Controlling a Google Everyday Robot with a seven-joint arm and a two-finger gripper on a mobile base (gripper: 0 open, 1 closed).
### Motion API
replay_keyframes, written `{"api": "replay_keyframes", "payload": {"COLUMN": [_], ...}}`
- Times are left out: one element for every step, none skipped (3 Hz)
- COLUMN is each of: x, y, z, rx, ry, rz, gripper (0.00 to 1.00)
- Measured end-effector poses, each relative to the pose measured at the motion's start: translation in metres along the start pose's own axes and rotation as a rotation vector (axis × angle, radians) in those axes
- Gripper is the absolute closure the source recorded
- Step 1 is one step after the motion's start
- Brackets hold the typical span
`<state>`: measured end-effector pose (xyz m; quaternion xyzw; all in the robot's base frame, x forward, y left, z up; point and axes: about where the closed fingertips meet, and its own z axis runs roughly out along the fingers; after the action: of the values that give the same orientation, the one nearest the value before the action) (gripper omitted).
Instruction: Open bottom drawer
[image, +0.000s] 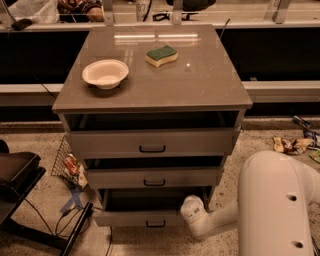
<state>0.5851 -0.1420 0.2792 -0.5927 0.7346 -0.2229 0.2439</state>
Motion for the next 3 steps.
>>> {"api": "replay_keyframes", "payload": {"x": [0.026, 0.028, 0.024], "y": [0.028, 0.030, 0.019], "z": [-0.024, -0.025, -0.014], "rx": [-0.005, -0.006, -0.006], "ry": [0.037, 0.043, 0.026], "rz": [0.059, 0.058, 0.039], "gripper": [0.99, 1.00, 1.00]}}
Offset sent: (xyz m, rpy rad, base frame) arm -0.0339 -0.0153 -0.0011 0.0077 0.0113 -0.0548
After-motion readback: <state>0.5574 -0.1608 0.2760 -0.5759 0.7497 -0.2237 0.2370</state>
